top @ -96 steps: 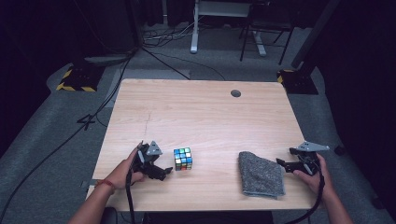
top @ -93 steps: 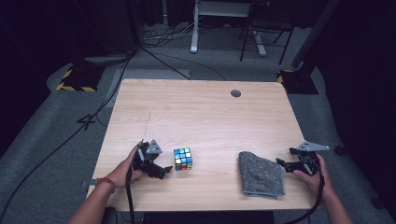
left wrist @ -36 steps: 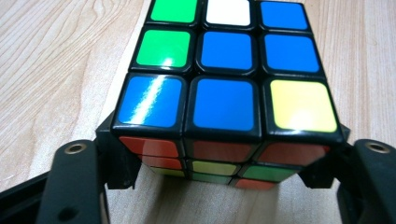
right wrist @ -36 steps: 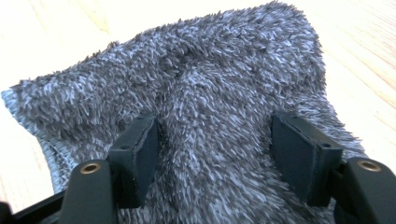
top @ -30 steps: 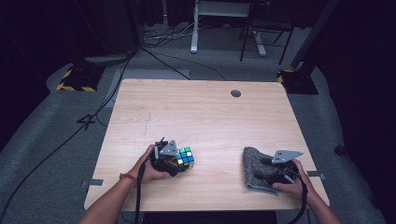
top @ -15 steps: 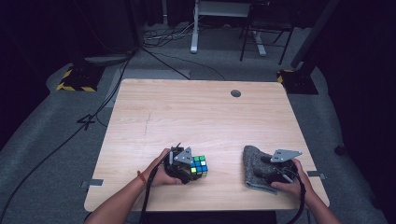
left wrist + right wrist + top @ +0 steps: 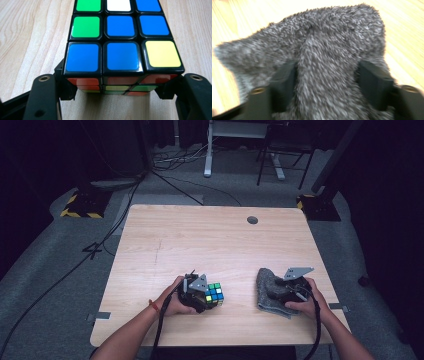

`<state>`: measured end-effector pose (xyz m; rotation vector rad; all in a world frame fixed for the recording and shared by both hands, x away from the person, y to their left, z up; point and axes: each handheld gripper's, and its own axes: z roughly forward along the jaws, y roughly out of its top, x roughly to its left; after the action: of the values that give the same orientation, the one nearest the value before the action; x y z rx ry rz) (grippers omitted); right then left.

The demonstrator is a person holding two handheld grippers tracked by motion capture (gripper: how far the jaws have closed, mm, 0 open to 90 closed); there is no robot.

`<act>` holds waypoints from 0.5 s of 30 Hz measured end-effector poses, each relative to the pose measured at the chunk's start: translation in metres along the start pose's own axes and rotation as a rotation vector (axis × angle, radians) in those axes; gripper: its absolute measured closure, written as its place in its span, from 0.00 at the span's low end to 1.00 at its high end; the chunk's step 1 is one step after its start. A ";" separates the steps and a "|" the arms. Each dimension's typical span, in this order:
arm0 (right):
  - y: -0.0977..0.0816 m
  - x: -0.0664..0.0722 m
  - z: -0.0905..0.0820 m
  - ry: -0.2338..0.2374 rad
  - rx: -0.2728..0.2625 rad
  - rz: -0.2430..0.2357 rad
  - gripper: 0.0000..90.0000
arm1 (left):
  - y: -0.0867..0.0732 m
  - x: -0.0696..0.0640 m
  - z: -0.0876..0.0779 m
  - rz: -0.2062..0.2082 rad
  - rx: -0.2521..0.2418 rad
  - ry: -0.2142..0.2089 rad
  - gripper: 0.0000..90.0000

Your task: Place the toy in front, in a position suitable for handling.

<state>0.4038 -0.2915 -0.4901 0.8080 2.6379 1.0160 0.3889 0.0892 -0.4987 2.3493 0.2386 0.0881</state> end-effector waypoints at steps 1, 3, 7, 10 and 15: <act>0.001 0.000 0.000 0.013 -0.007 -0.012 0.63 | 0.000 0.001 0.001 -0.009 -0.002 0.001 0.37; 0.002 0.001 0.000 0.013 -0.006 -0.018 0.67 | 0.000 0.001 0.001 -0.010 -0.005 0.002 0.37; 0.009 0.007 0.002 0.002 0.022 -0.076 0.80 | 0.000 0.001 0.001 -0.013 -0.005 0.004 0.37; 0.016 0.007 0.003 0.001 0.027 -0.089 0.82 | 0.001 0.000 0.002 -0.024 -0.008 0.008 0.37; 0.016 0.007 0.003 0.046 -0.060 -0.046 0.83 | 0.002 0.000 0.003 -0.020 -0.011 0.004 0.37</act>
<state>0.4059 -0.2767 -0.4816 0.7167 2.6377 1.1085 0.3890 0.0862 -0.4993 2.3359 0.2628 0.0839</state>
